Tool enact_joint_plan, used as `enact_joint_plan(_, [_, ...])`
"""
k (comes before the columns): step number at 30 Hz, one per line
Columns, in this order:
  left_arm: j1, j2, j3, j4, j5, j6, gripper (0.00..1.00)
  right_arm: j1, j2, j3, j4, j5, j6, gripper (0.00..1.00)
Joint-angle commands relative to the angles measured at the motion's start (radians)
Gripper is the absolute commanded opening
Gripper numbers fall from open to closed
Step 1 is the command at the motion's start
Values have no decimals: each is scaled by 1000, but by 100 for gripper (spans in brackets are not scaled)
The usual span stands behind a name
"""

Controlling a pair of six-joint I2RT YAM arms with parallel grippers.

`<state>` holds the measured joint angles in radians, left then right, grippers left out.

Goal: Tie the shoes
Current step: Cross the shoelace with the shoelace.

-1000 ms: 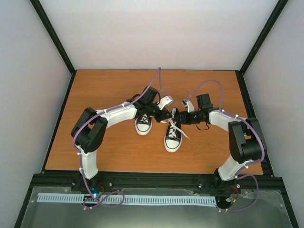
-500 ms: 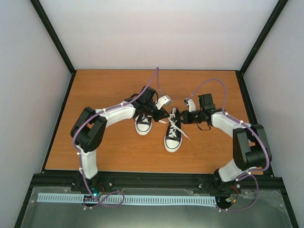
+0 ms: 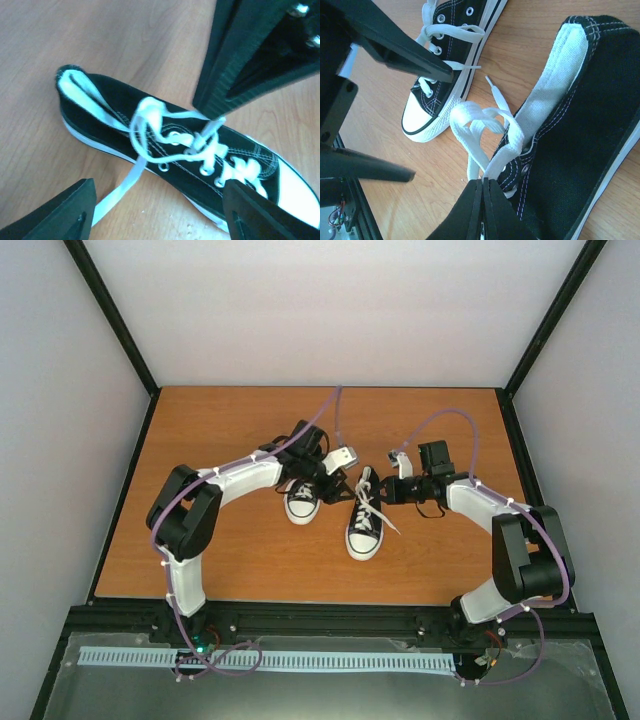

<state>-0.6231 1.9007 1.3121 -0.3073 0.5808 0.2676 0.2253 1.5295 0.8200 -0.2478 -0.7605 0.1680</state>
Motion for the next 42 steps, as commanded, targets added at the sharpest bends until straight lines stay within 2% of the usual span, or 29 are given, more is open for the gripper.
enact_joint_plan(1, [7, -39, 97, -164, 116, 388, 82, 4, -29, -14, 32, -13, 15, 3])
enact_joint_plan(3, [6, -24, 116, -214, 131, 531, 98, 4, -30, -16, 32, -11, 12, 3])
enact_joint_plan(7, [6, 28, 126, -211, 128, 756, 100, 4, -33, -20, 26, -7, 5, 3])
enact_joint_plan(12, [3, 93, 178, -160, 162, 773, 100, 4, -52, -42, 56, -15, 19, 3])
enact_joint_plan(15, [-12, 108, 163, -116, 132, 803, 99, 4, -51, -49, 71, -23, 28, 3])
enact_joint_plan(21, [-33, 124, 122, 49, 55, 772, 94, 4, -48, -56, 80, -35, 28, 3])
enact_joint_plan(25, [-46, 137, 122, 36, 75, 797, 90, 4, -46, -55, 79, -37, 24, 3])
enact_joint_plan(30, [-53, 145, 111, 75, 85, 707, 78, 5, -43, -52, 79, -42, 20, 3])
enact_joint_plan(42, [-57, 151, 120, 74, 68, 711, 54, 5, -48, -56, 76, -49, 14, 3])
